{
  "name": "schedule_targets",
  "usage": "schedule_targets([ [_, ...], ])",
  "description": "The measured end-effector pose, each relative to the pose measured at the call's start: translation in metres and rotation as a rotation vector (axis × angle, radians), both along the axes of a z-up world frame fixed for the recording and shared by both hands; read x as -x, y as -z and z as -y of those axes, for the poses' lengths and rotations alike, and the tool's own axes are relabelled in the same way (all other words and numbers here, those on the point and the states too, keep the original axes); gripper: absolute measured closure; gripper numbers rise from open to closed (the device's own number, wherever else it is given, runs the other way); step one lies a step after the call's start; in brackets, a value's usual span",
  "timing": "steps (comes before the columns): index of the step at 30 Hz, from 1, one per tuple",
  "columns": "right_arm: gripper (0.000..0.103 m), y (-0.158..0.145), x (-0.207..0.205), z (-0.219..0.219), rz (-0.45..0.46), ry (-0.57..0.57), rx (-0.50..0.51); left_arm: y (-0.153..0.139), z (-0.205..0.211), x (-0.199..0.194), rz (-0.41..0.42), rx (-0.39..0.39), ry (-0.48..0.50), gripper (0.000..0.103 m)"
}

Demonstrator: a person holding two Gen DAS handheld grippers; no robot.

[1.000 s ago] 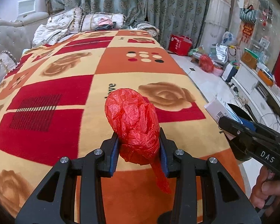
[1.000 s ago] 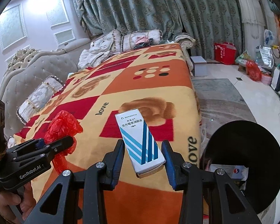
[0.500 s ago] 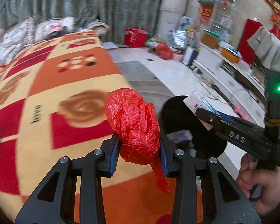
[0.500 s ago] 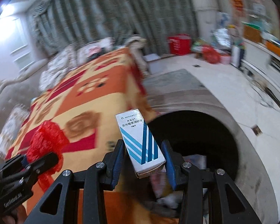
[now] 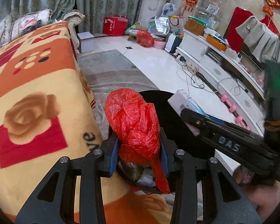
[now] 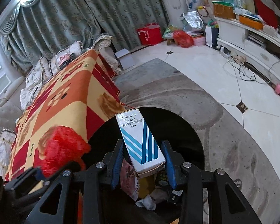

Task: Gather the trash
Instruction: 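Carry the red bag and white-blue box over the black bin and open both tools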

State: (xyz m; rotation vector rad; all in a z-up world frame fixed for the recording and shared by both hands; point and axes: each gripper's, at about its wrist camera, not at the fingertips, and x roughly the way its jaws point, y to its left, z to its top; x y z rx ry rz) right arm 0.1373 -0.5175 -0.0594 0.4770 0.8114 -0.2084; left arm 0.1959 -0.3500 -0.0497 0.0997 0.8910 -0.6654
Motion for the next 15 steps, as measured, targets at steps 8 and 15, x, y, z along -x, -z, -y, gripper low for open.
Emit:
schedule_targets([
  [8, 0.049, 0.006, -0.003, 0.007, -0.010, 0.024, -0.051, 0.010, -0.009, -0.012, -0.047, -0.013, -0.042, 0.041],
  [15, 0.033, -0.011, 0.004, 0.001, -0.011, 0.090, 0.007, -0.025, -0.056, 0.011, 0.085, -0.042, -0.157, 0.025],
])
